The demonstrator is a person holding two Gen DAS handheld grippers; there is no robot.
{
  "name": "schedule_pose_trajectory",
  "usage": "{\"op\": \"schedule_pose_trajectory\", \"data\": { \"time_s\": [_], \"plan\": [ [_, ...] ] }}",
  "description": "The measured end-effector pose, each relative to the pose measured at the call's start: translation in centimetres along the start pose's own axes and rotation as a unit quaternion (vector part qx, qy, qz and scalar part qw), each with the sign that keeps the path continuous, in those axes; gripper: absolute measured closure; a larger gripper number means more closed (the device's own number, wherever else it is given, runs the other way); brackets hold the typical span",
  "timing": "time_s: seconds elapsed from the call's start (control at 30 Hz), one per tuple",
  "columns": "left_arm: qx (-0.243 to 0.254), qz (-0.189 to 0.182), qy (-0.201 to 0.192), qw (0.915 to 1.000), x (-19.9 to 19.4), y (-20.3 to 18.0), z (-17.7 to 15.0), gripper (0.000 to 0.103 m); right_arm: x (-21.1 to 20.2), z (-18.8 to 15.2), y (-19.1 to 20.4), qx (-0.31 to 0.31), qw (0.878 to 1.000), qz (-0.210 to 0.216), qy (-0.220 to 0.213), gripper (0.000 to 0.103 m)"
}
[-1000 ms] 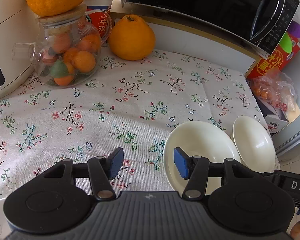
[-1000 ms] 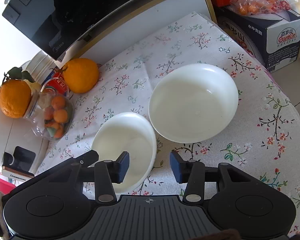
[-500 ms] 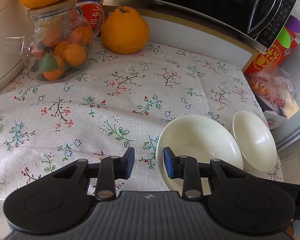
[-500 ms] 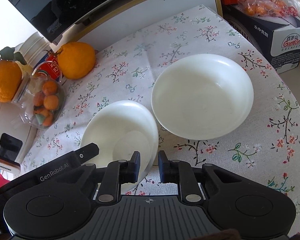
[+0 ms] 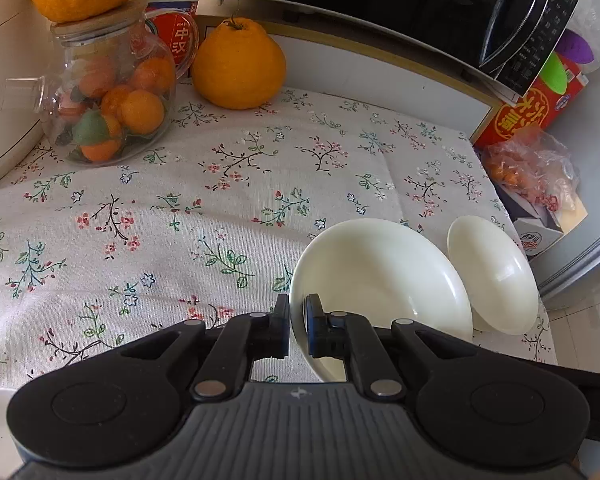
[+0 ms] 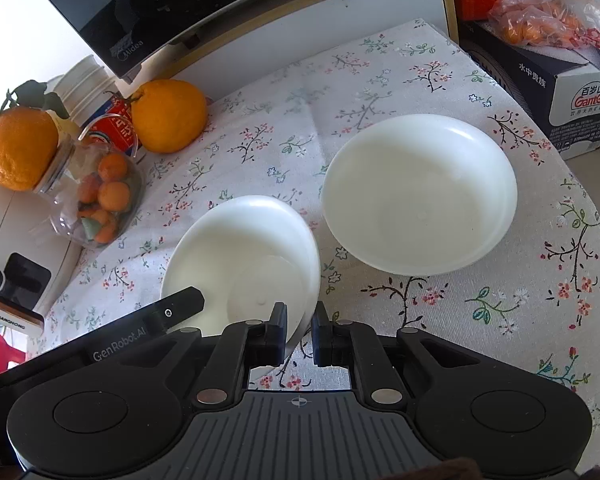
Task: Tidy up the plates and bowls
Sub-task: 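Close the left tool on a cream bowl rim while the right tool grips it too, then lift the larger cream bowl with both tools and carry it over the smaller bowl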
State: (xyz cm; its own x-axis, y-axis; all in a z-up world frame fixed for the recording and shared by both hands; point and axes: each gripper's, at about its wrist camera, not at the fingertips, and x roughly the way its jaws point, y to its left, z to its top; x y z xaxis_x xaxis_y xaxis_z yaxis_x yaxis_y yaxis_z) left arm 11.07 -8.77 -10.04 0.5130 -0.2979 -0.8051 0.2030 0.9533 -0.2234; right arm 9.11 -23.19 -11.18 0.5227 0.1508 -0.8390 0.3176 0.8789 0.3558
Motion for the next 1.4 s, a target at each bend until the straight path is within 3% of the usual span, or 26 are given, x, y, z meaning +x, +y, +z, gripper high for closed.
{"op": "schedule_pose_trajectory", "data": {
  "time_s": [1.03,1.4],
  "plan": [
    [0.005,-0.011,-0.063,0.9979,-8.0,-0.8,-2.4,0.095,-7.2,-2.8,2.5,-0.064,0.996,-0.002,-0.066,0.090],
    [0.008,-0.022,-0.070,0.9973,-9.6,-1.3,-3.8,0.095,-9.2,-3.7,2.1,-0.077,0.995,-0.004,-0.069,0.090]
  ]
}}
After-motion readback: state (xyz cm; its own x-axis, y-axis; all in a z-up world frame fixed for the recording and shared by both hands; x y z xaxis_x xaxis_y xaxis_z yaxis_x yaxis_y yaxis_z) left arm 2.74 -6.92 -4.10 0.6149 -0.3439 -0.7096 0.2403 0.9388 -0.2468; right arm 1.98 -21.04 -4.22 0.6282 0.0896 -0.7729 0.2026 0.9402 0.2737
